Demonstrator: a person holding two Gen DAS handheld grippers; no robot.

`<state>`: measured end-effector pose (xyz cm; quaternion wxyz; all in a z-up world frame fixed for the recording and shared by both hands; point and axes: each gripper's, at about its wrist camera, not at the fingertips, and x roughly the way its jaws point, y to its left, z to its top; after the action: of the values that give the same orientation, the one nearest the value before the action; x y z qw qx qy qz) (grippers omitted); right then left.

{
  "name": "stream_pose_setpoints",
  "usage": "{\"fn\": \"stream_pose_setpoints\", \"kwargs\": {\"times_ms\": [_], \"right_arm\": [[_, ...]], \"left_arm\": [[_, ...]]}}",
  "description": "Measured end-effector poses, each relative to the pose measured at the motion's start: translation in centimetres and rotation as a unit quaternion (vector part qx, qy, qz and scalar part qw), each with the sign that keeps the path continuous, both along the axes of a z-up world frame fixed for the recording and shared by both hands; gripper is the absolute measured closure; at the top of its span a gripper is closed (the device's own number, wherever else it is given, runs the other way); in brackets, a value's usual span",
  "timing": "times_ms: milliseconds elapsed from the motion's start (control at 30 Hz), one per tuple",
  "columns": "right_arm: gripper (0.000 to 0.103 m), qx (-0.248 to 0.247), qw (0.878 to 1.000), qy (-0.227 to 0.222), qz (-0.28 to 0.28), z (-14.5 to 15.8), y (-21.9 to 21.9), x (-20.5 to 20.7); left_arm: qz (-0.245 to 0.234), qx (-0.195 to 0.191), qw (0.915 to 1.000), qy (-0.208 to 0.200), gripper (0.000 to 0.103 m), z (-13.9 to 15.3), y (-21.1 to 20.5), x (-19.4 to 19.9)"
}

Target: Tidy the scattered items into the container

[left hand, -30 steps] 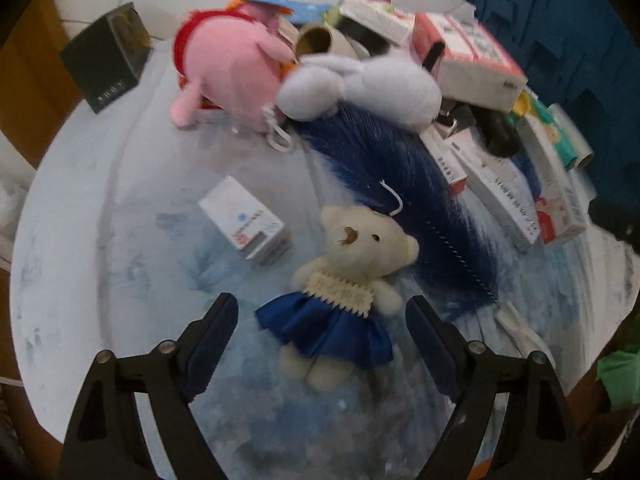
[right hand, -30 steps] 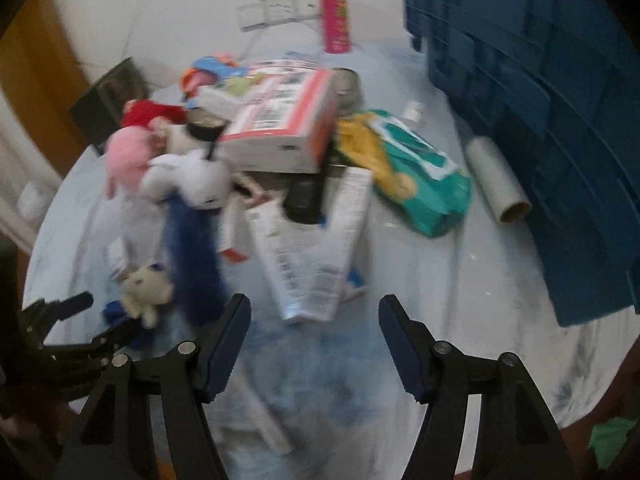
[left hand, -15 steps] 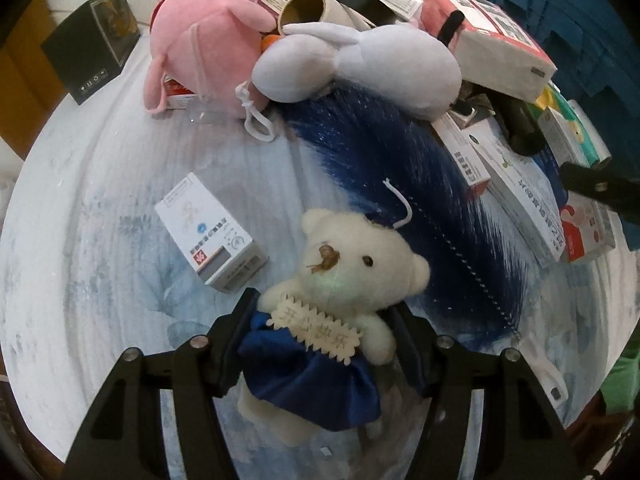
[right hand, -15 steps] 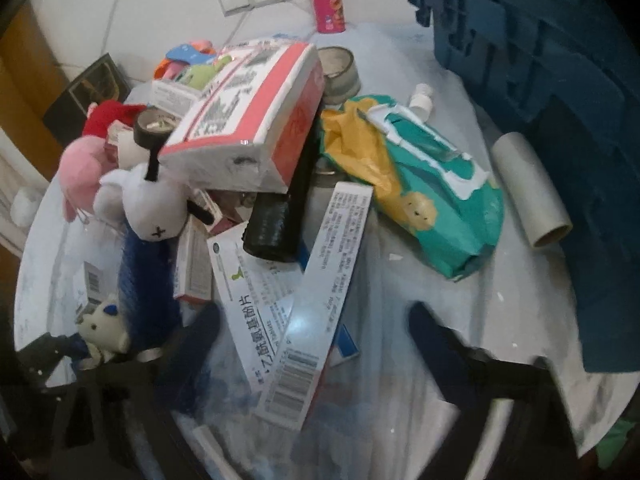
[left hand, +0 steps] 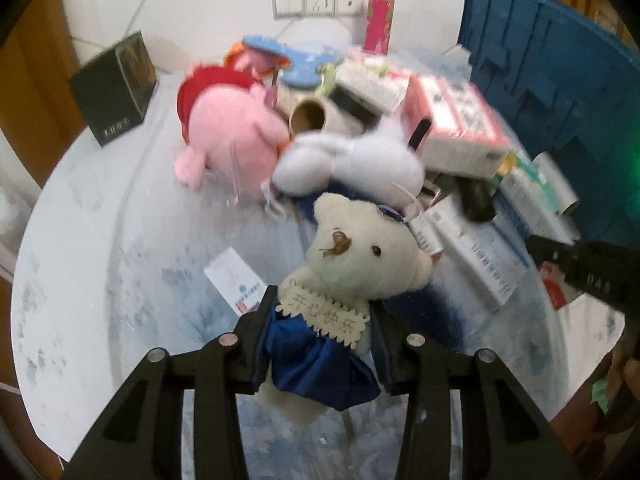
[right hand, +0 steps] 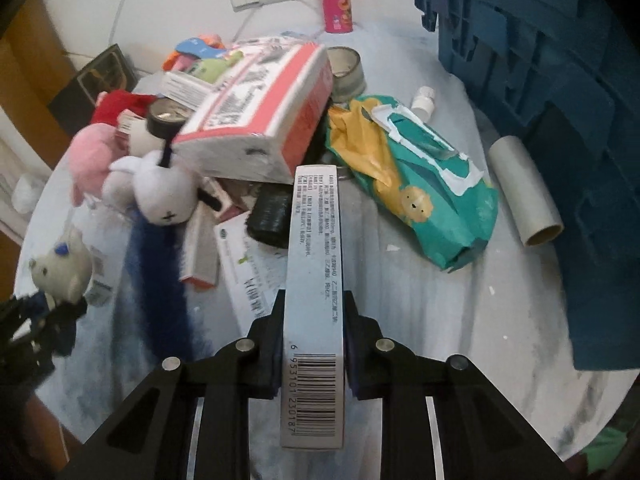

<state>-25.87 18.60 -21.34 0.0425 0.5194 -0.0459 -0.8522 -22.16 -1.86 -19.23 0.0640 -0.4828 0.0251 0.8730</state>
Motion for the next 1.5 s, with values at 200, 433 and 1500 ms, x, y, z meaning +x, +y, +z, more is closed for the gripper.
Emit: {"fn": "stream_pose_setpoints", "kwargs": {"times_ms": [200, 433, 1500], "right_arm": [[0.08, 0.003, 0.999, 0.053, 0.01, 5.7, -1.4, 1.9], [0.08, 0.022, 0.992, 0.122, 0.007, 12.8, -0.6, 6.4], [0.064, 0.011, 0.999, 0.024, 0.019, 1.5, -3.4, 7.0]], "left_arm": [[-0.011, 0.013, 0.999, 0.041, 0.062, 5.0, 0.2, 1.0], [-0.027, 0.021, 0.9951, 0.092, 0.062, 10.6, 0.7, 1.2], [-0.03, 0.017, 0.9979, 0.054, 0.062, 4.8, -0.6, 2.6]]}}
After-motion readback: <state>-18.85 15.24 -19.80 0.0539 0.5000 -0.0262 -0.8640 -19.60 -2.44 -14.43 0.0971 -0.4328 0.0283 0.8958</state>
